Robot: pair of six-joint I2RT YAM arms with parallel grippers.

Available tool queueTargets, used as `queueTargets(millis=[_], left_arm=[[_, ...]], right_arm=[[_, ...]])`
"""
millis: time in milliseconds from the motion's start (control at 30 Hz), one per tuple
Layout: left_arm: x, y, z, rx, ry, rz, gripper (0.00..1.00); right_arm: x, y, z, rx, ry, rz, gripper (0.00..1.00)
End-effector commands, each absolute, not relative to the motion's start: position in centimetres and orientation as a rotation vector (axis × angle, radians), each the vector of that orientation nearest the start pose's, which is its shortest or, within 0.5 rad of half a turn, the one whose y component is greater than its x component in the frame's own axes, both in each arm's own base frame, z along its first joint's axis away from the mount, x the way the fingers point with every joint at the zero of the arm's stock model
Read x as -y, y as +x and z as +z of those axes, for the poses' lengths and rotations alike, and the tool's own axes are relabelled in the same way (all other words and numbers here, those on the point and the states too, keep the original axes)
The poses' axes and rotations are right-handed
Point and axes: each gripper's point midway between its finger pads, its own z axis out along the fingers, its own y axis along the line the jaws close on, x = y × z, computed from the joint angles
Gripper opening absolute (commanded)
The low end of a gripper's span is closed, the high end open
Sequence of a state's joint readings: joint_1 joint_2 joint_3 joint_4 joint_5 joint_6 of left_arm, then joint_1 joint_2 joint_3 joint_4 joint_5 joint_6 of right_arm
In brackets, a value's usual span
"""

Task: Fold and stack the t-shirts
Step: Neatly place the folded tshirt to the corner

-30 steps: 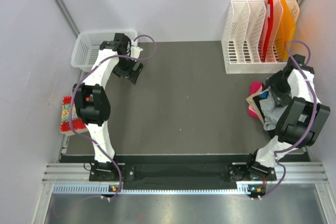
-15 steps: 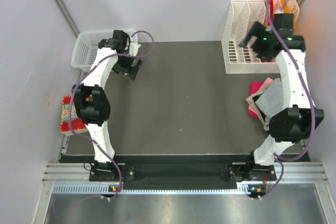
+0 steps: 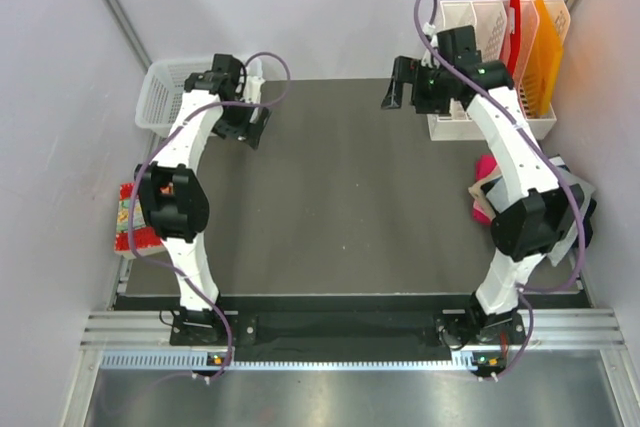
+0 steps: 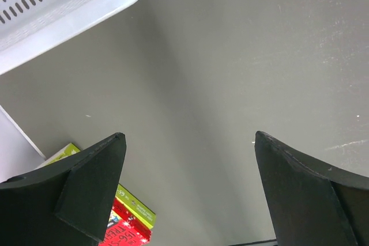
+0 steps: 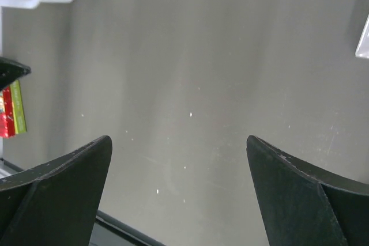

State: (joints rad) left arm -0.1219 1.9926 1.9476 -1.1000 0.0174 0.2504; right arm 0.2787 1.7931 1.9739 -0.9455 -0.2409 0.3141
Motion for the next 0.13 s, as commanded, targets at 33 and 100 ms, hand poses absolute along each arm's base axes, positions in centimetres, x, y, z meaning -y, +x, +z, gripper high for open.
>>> queueTargets(millis=[33, 100], left_arm=[[4.60, 43.97, 19.15, -2.574, 0.442, 0.010, 0.98], [4.78, 44.24, 19.14, -2.570, 0.429, -0.002, 0.98]], right_arm=[[-18.87, 42.93, 31.43, -2.269, -0.131, 0.628, 1.00], [-18.93, 42.89, 31.57, -2.260, -0.135, 0.635, 1.00]])
